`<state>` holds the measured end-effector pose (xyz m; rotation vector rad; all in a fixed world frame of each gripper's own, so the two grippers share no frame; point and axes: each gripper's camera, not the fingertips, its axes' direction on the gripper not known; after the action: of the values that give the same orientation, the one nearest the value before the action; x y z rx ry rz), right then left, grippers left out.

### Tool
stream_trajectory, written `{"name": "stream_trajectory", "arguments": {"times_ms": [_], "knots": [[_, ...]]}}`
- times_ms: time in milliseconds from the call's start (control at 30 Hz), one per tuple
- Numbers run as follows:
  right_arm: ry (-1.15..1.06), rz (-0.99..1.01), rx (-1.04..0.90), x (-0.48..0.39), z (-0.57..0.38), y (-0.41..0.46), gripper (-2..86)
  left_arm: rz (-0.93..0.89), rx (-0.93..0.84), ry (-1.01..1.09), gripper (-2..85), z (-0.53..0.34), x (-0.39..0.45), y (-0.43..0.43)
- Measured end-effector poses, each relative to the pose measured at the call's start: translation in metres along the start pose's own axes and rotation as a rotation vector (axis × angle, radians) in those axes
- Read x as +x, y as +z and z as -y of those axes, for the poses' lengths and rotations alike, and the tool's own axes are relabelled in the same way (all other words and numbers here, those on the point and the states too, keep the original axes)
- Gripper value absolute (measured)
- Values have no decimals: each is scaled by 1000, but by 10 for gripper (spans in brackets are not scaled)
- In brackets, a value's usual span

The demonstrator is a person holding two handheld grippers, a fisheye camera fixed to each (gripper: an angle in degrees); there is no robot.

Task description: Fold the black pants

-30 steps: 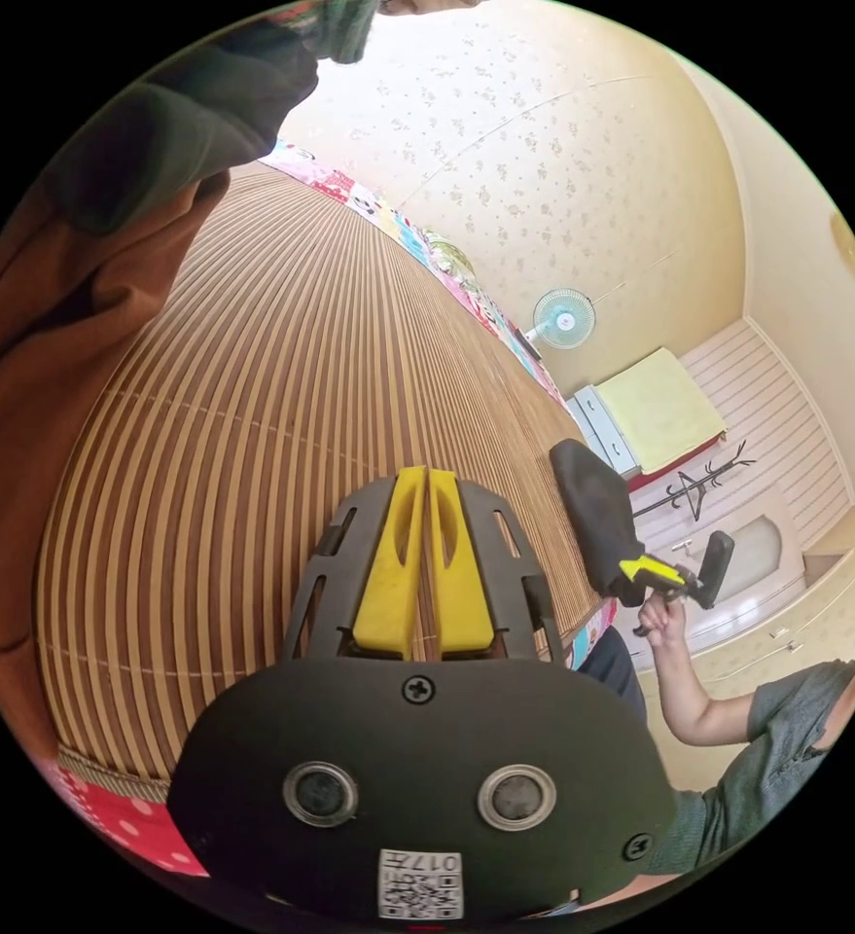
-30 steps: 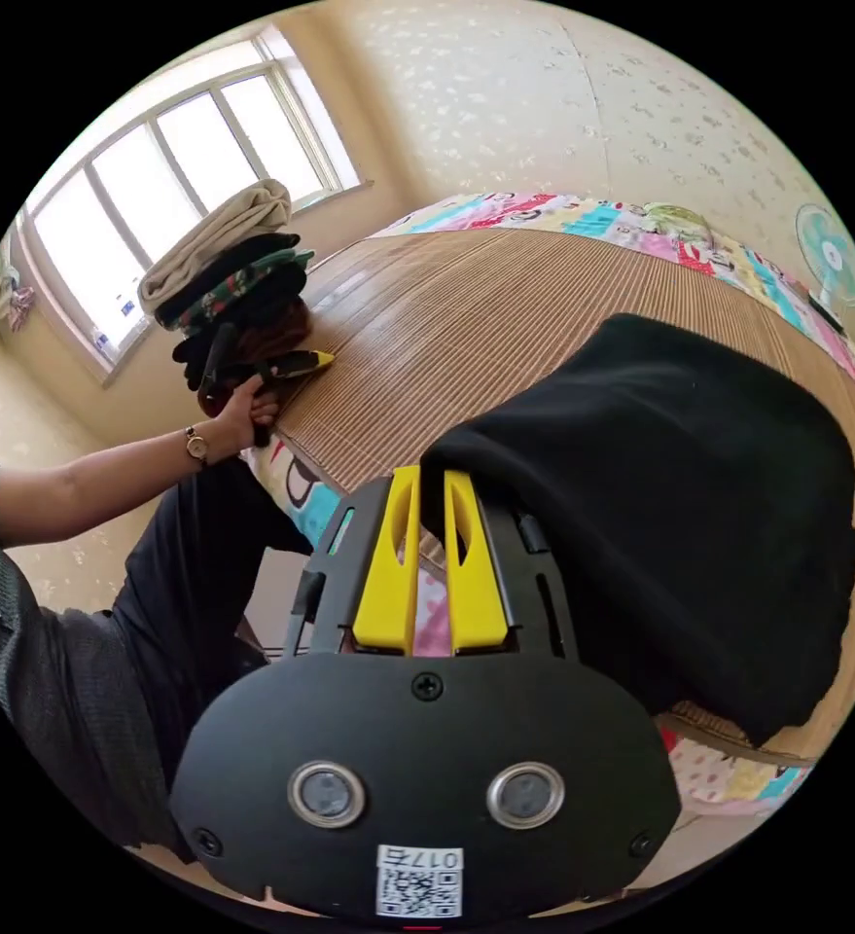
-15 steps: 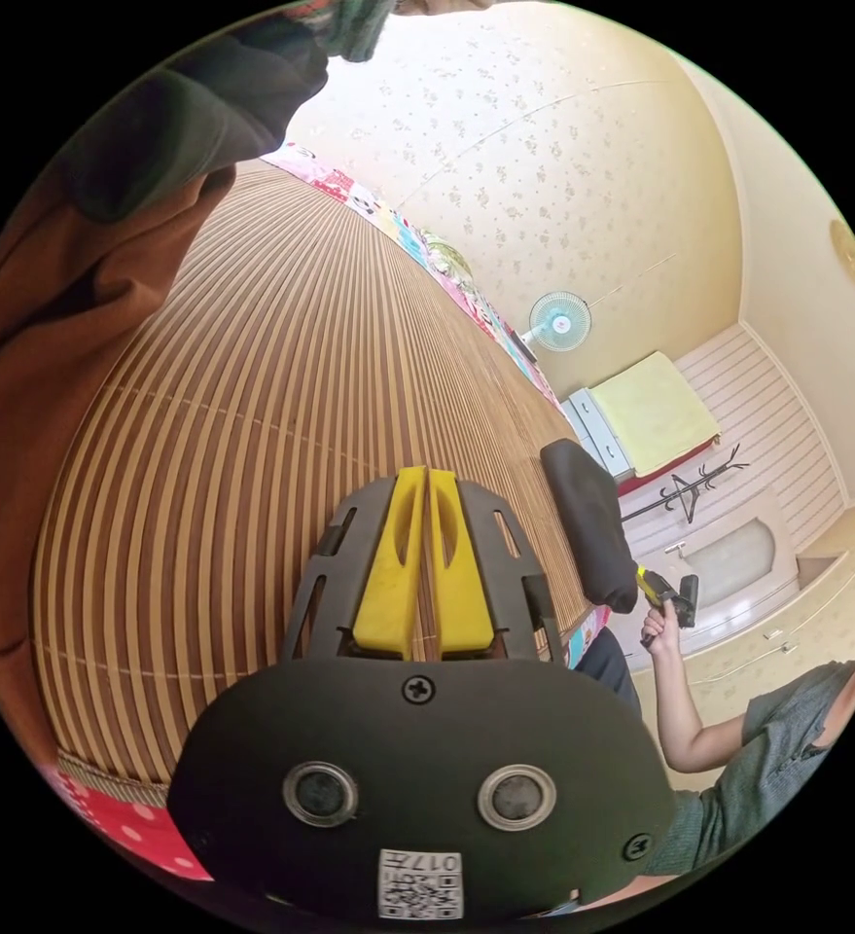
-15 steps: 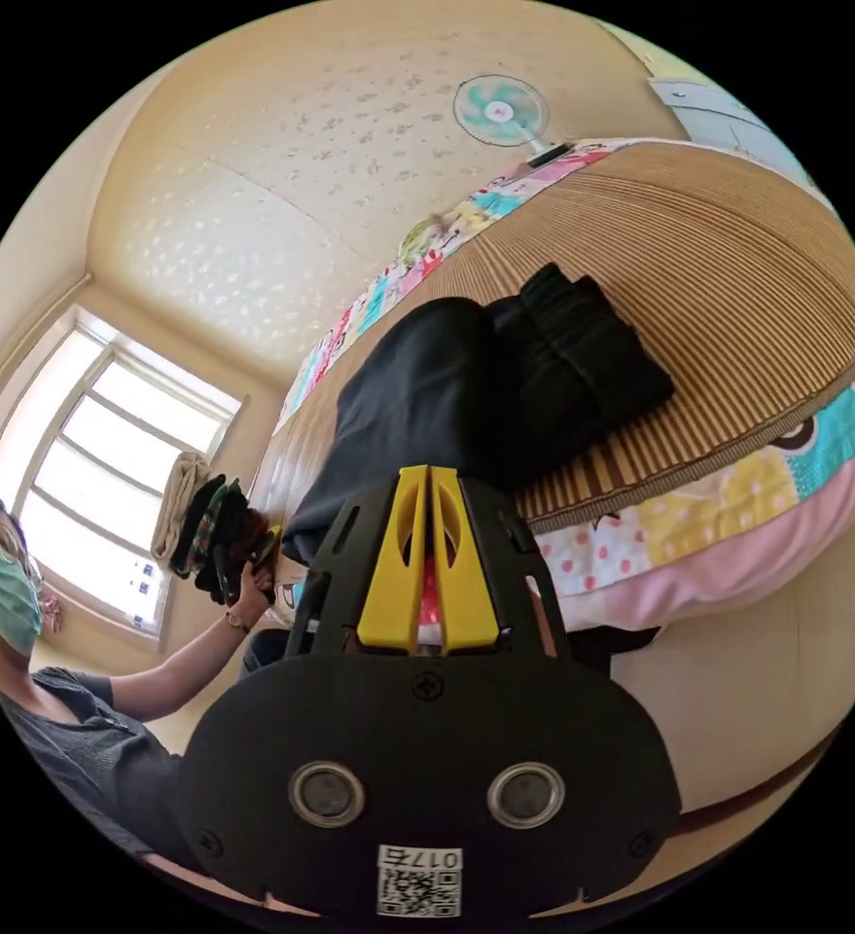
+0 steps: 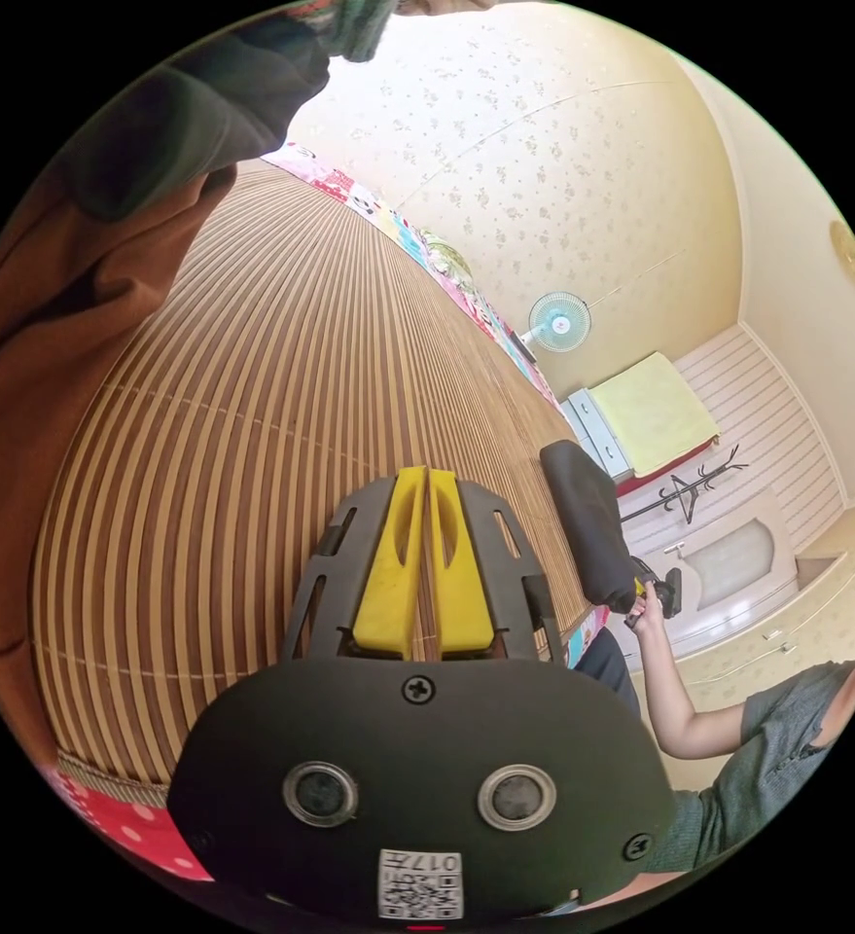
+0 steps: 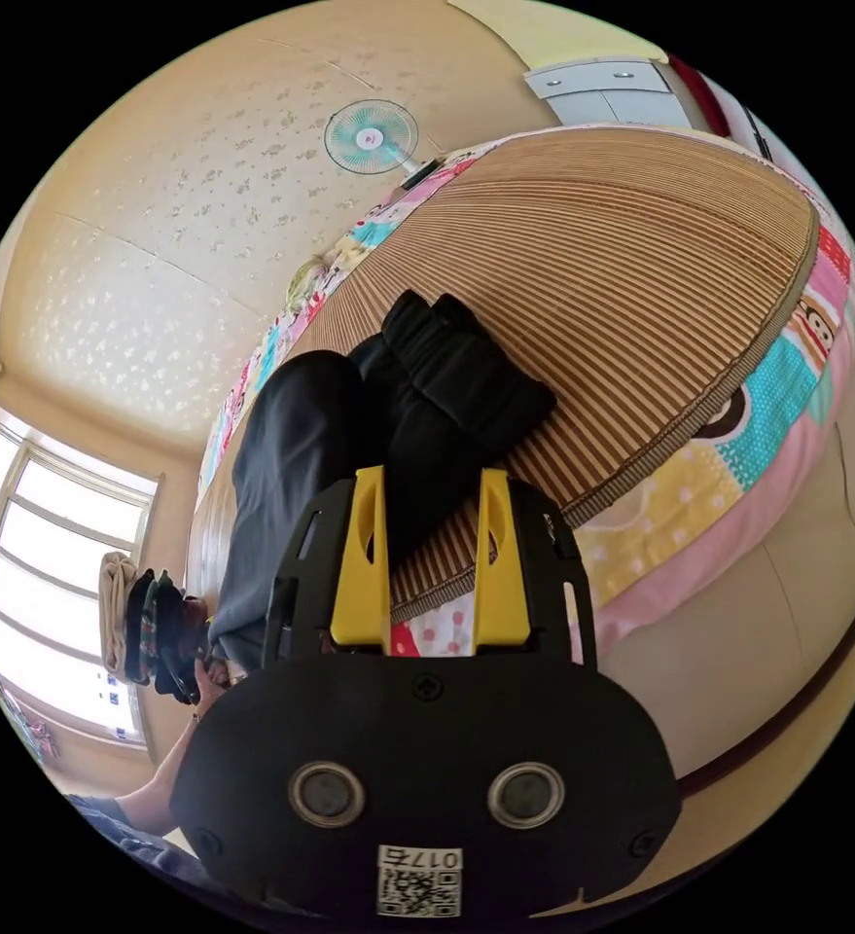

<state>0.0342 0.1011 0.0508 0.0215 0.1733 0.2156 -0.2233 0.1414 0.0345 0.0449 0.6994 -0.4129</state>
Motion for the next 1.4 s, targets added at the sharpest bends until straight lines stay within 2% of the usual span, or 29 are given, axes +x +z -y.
{"name": "stream_trajectory", "arguments": {"times_ms": [167,267,400,567,667,833,967,1167,1400], "knots": [[-28,104,36,5,18,-8,55,-3,1,-1,-10,-1,0,0],[-190,192,98,-32,17,-32,37,-3,2,0,-10,-2,1,0],[-405,288,87,-96,0,-45,25,-3,2,-1,-10,-2,1,-1],[-629,496,-57,-148,-51,-34,12,-4,2,-1,-10,-3,1,-2],[-757,559,-234,-159,-85,-6,9,-5,3,-2,-10,-4,1,-3],[-685,532,-404,-118,-113,33,8,-10,4,-4,-10,-5,0,-4],[-644,545,-332,-87,-119,13,5,-11,5,-4,-10,-5,-1,-5],[-651,393,-183,-62,-131,-26,2,-12,5,-5,-10,-6,-3,-7],[-378,537,-207,-13,-131,-29,6,-10,5,-5,-10,-6,-6,-10]]}}
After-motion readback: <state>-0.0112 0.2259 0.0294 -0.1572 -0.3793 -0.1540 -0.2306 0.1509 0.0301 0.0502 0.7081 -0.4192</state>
